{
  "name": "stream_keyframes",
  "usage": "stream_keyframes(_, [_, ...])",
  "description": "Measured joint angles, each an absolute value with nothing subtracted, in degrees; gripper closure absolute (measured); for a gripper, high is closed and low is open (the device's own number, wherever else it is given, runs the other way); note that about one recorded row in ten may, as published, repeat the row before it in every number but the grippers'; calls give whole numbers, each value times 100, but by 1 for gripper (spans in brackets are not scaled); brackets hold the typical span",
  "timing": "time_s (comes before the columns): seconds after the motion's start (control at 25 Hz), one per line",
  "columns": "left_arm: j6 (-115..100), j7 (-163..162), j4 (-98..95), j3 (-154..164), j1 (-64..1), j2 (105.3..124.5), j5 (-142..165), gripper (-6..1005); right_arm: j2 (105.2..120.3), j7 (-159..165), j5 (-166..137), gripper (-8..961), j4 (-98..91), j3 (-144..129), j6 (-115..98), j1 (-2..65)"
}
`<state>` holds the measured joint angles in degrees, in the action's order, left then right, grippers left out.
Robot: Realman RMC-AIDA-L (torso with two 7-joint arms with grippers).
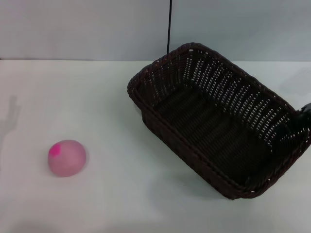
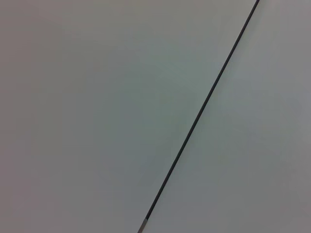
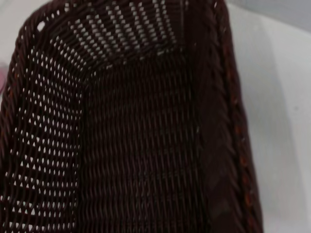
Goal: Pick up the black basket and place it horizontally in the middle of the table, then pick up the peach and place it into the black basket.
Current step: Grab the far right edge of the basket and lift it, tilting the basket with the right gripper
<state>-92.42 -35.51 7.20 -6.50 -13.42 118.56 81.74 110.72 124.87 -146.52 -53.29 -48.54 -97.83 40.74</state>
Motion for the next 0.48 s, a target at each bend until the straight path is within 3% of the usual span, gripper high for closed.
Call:
stream_keyframes(0.2, [-9188, -3551, 739, -650, -1393, 11856, 8174, 230, 11129, 12429, -14659, 182, -5254, -4965, -9739, 4029])
stream_keyframes(0.48, [-9121, -3551, 739, -650, -1438, 11856, 8174, 231, 11132, 12430, -14661, 381, -5266, -4931, -9731, 4016])
